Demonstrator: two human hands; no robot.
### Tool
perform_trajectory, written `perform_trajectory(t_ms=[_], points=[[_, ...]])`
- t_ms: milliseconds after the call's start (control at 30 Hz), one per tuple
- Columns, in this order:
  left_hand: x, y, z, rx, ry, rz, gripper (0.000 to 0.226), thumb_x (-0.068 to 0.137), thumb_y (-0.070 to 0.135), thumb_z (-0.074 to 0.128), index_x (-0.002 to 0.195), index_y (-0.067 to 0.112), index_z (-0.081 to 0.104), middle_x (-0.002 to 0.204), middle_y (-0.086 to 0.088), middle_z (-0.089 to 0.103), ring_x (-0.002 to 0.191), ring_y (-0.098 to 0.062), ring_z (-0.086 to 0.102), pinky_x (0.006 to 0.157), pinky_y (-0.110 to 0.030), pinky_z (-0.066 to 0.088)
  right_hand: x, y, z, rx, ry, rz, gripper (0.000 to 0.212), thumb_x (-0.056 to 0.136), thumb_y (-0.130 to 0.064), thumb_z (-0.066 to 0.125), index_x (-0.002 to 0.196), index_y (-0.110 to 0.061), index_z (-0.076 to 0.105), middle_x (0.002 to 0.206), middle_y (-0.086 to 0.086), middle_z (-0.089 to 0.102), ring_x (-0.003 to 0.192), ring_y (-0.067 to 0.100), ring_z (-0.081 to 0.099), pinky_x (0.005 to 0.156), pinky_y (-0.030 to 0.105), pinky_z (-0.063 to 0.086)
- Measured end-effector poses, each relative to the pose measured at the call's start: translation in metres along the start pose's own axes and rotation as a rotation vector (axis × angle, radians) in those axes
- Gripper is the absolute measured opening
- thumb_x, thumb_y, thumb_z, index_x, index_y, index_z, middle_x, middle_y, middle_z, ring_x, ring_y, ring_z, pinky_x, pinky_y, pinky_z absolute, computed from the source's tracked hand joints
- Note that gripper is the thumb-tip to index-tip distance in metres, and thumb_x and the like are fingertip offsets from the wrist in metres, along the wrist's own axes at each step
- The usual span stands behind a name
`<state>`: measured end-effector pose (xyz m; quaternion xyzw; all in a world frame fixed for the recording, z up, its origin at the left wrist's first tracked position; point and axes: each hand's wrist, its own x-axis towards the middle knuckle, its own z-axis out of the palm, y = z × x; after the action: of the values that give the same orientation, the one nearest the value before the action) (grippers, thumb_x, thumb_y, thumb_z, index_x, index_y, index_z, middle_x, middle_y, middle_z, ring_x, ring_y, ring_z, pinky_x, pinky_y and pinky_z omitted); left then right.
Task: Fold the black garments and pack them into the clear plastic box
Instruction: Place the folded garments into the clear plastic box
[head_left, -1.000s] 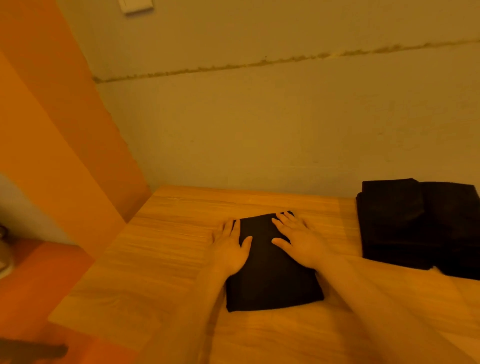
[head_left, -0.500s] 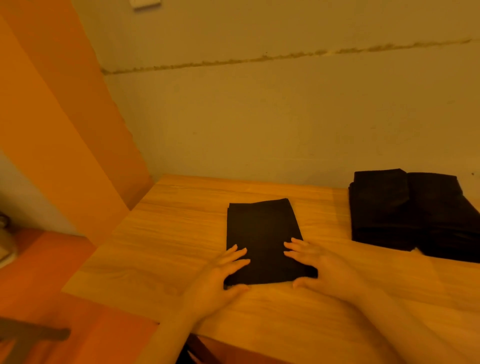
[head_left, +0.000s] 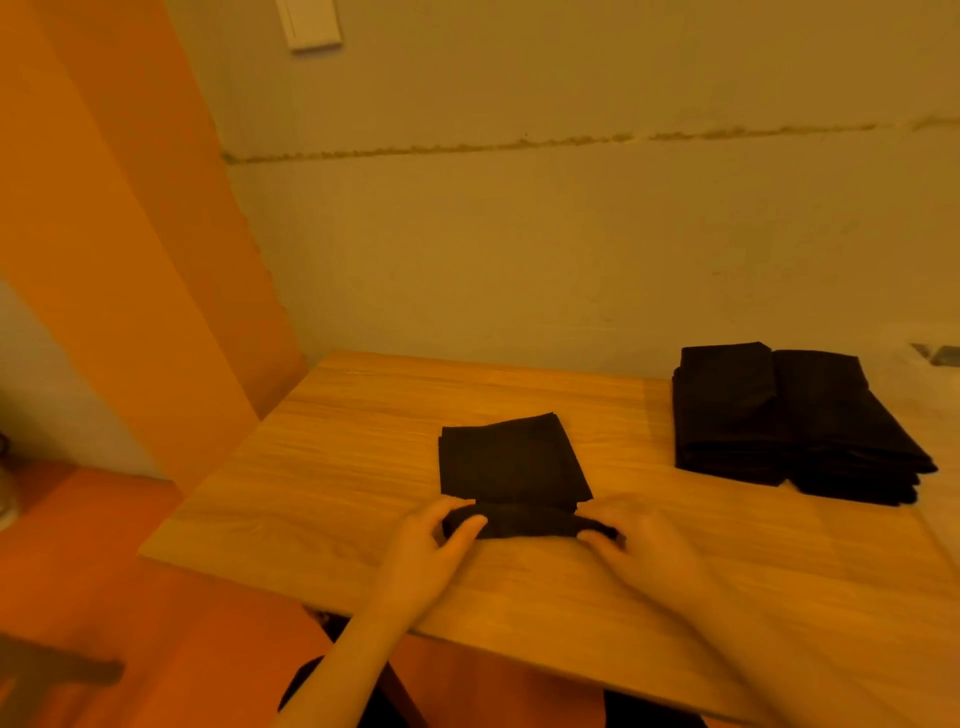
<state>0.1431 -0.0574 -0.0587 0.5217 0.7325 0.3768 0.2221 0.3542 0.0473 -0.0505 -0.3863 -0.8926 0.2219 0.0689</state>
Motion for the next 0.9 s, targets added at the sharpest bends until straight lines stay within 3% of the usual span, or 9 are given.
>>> perform_trajectory(t_ms=[100, 167, 300, 400, 500, 600, 700, 800, 900], points=[[0.001, 0.010, 0.001, -0.272, 0.081, -0.062, 0.009, 0.092, 0.026, 0.054, 0.091, 0.032, 0.060, 0.092, 0.009, 0.065, 0.081, 0.010, 0.060, 0.066, -0.009, 0.048, 0.007, 0.000, -0.007, 0.362, 0.076, 0.154, 0.034, 0.093, -0.026, 0.051, 0.127, -0.026, 0.052, 0.120, -0.008, 0.055, 0.100, 0.000, 0.053, 0.071, 0.008, 0.042], [0.003, 0.016, 0.003, -0.336, 0.130, -0.092, 0.012, 0.093, 0.025, 0.051, 0.087, 0.029, 0.061, 0.087, 0.007, 0.065, 0.074, 0.010, 0.060, 0.061, -0.009, 0.048, 0.013, 0.000, -0.012, 0.519, 0.130, 0.157, 0.028, 0.093, -0.022, 0.052, 0.120, -0.023, 0.056, 0.113, -0.007, 0.058, 0.104, 0.006, 0.056, 0.073, 0.012, 0.046], [0.014, 0.021, 0.008, -0.301, 0.243, -0.152, 0.025, 0.095, 0.032, 0.047, 0.078, 0.019, 0.059, 0.071, 0.003, 0.058, 0.061, -0.006, 0.055, 0.050, -0.014, 0.042, 0.031, -0.007, -0.016, 0.602, 0.200, 0.149, 0.020, 0.095, -0.022, 0.046, 0.111, -0.022, 0.058, 0.106, -0.003, 0.061, 0.100, 0.012, 0.059, 0.081, 0.024, 0.052], [0.031, 0.020, 0.011, -0.257, 0.293, -0.224, 0.027, 0.096, 0.035, 0.045, 0.079, 0.016, 0.056, 0.078, -0.003, 0.058, 0.070, -0.011, 0.056, 0.055, -0.018, 0.041, 0.054, -0.013, -0.016, 0.539, 0.243, 0.198, 0.018, 0.097, -0.025, 0.044, 0.106, -0.018, 0.057, 0.099, 0.001, 0.061, 0.094, 0.016, 0.060, 0.079, 0.030, 0.052], [0.054, 0.016, 0.011, -0.258, 0.324, -0.317, 0.027, 0.095, 0.034, 0.048, 0.103, 0.010, 0.057, 0.099, -0.004, 0.059, 0.089, -0.016, 0.057, 0.061, -0.023, 0.041, 0.076, -0.016, -0.013, 0.404, 0.269, 0.254, 0.023, 0.096, -0.026, 0.046, 0.112, -0.014, 0.056, 0.105, 0.004, 0.062, 0.096, 0.017, 0.058, 0.074, 0.025, 0.048], [0.069, 0.008, 0.014, -0.178, 0.334, -0.383, 0.031, 0.094, 0.031, 0.052, 0.114, 0.008, 0.052, 0.107, -0.005, 0.056, 0.088, -0.012, 0.050, 0.062, -0.023, 0.037, 0.091, -0.014, -0.003, 0.232, 0.273, 0.277, 0.024, 0.095, -0.028, 0.049, 0.112, -0.013, 0.056, 0.106, 0.005, 0.063, 0.094, 0.018, 0.059, 0.069, 0.023, 0.046], [0.073, 0.001, 0.017, -0.118, 0.347, -0.413, 0.033, 0.093, 0.030, 0.054, 0.118, 0.008, 0.050, 0.116, -0.009, 0.058, 0.090, -0.017, 0.055, 0.062, -0.023, 0.041, 0.094, -0.009, 0.007, 0.137, 0.287, 0.308, 0.026, 0.094, -0.031, 0.050, 0.112, -0.013, 0.055, 0.110, 0.006, 0.061, 0.092, 0.018, 0.059, 0.070, 0.025, 0.048], [0.070, 0.004, 0.012, 0.210, 0.322, -0.326, 0.035, 0.094, 0.029, 0.051, 0.125, 0.013, 0.046, 0.117, -0.006, 0.057, 0.093, -0.018, 0.058, 0.067, -0.025, 0.044, 0.095, -0.006, 0.003, 0.029, 0.313, 0.305, 0.034, 0.094, -0.029, 0.050, 0.125, -0.013, 0.049, 0.126, 0.005, 0.050, 0.099, 0.017, 0.056, 0.074, 0.023, 0.047], [0.056, 0.022, 0.017, 0.460, 0.362, 0.083, 0.030, 0.096, 0.027, 0.041, 0.120, 0.015, 0.055, 0.116, -0.001, 0.056, 0.103, -0.020, 0.056, 0.080, -0.030, 0.047, 0.092, -0.011, 0.001, -0.103, 0.377, -0.028, 0.036, 0.093, -0.018, 0.051, 0.129, -0.014, 0.052, 0.132, 0.005, 0.051, 0.116, 0.023, 0.052, 0.094, 0.034, 0.044]])
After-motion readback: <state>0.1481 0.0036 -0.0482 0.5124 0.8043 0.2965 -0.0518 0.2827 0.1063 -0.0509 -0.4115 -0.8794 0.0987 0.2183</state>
